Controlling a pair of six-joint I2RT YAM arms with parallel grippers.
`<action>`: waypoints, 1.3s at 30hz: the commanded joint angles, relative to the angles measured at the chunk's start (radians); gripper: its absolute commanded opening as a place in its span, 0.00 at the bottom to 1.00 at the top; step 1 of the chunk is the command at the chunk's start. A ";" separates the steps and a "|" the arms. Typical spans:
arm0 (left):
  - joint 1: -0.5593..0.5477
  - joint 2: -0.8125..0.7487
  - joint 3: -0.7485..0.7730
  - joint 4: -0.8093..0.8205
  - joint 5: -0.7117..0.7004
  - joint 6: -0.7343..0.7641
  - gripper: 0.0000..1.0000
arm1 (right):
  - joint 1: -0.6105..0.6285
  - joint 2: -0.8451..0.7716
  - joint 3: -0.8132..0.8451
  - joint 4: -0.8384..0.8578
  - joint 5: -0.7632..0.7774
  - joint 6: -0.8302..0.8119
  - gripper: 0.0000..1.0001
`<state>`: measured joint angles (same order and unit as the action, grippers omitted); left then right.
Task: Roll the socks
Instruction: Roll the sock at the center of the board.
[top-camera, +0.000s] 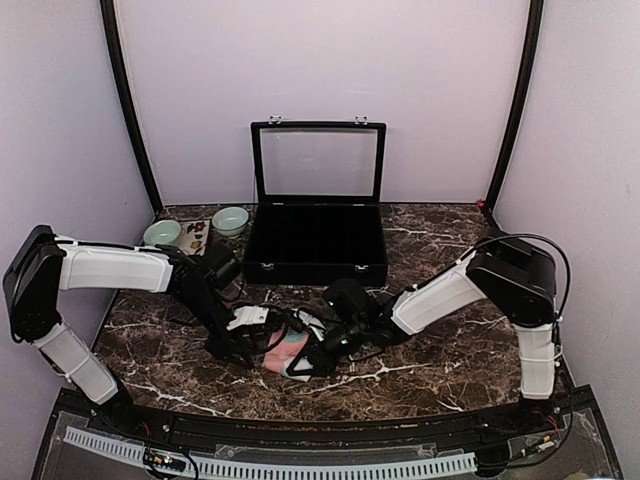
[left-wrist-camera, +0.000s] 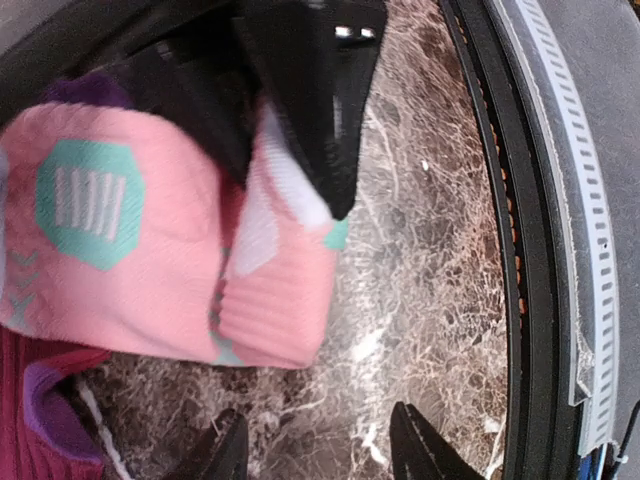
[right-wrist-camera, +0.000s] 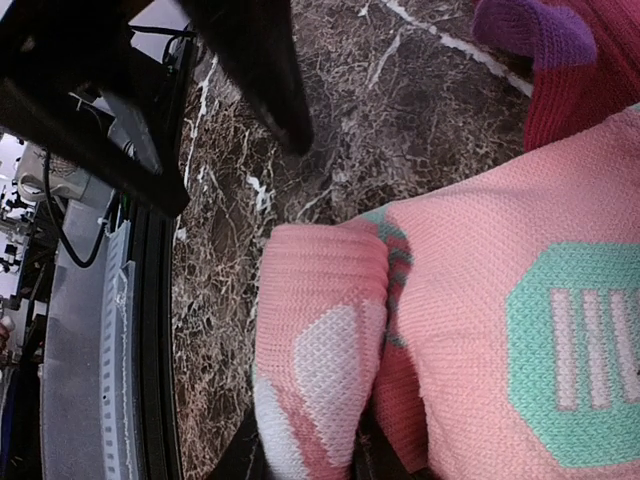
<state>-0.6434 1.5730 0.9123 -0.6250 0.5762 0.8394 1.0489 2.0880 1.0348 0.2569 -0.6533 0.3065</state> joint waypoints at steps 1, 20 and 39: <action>-0.070 -0.076 -0.055 0.115 -0.069 0.037 0.51 | -0.009 0.169 -0.095 -0.485 0.043 0.042 0.20; -0.286 -0.004 -0.105 0.340 -0.285 0.045 0.49 | -0.054 0.219 -0.072 -0.503 -0.039 0.063 0.22; -0.280 0.139 -0.092 0.277 -0.302 0.044 0.26 | -0.078 0.150 -0.104 -0.407 0.016 0.108 0.43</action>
<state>-0.9276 1.6314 0.8478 -0.2680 0.3321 0.8871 0.9794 2.1323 1.0676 0.2085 -0.8837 0.3912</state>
